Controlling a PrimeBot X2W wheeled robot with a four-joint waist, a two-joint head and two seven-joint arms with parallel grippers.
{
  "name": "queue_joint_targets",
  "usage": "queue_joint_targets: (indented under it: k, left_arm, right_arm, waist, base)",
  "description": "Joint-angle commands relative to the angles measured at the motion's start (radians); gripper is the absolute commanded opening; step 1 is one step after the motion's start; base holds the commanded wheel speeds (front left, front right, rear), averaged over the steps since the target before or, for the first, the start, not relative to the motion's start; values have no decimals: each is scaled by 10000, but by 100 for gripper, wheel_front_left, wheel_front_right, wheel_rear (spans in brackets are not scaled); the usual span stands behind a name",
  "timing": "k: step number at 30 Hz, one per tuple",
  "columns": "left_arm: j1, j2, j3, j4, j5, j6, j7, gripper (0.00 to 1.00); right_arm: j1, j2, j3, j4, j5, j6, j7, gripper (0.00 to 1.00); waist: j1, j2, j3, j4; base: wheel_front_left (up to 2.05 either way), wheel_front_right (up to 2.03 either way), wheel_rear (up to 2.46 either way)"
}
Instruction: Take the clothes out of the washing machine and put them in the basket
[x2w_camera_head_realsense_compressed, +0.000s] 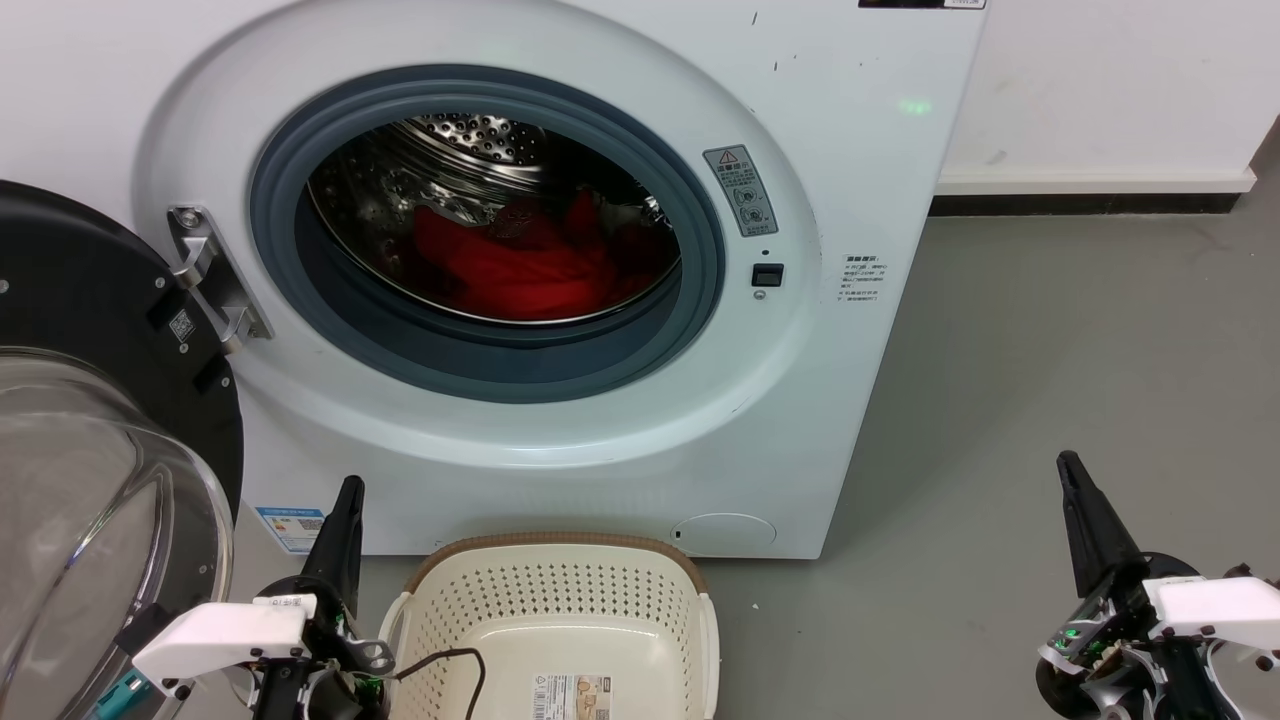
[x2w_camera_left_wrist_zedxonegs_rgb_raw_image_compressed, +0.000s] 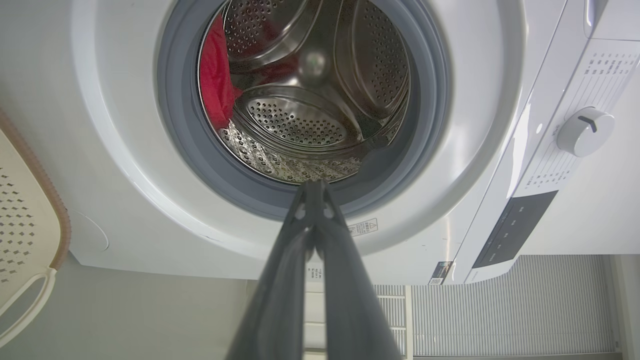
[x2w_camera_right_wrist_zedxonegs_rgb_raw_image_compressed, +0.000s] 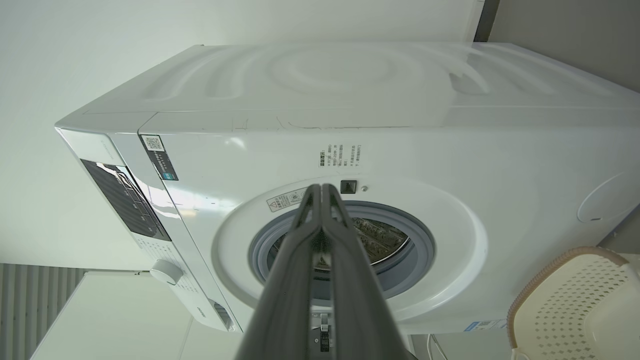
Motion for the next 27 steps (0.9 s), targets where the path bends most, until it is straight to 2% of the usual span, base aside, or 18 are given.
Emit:
queue_joint_targets:
  k: [1,21,22,27]
  left_arm:
    - [-82,-6,16,-3,1,-22,30,0]
    - [-82,-6,16,-3,1,-22,30,0]
    - [16,-2,-6,27,1,0,-4,100]
    - [174,-23,-181,136,33,2,-151,100]
  right_arm:
    - [-116,27,2,11,-45,-3,-2,0]
    - [-116,27,3,11,-44,-3,-3,0]
    - [16,0,1,25,3,0,-3,100]
    - [215,12,84,85,-20,-2,-140,100]
  waist:
    - [0,0,0,0]
    - [0,0,0,0]
    - [0,0,0,0]
    - [0,0,2,-3]
  base:
    - [0,0,0]
    - [0,0,0]
    - [0,0,0]
    - [0,0,0]
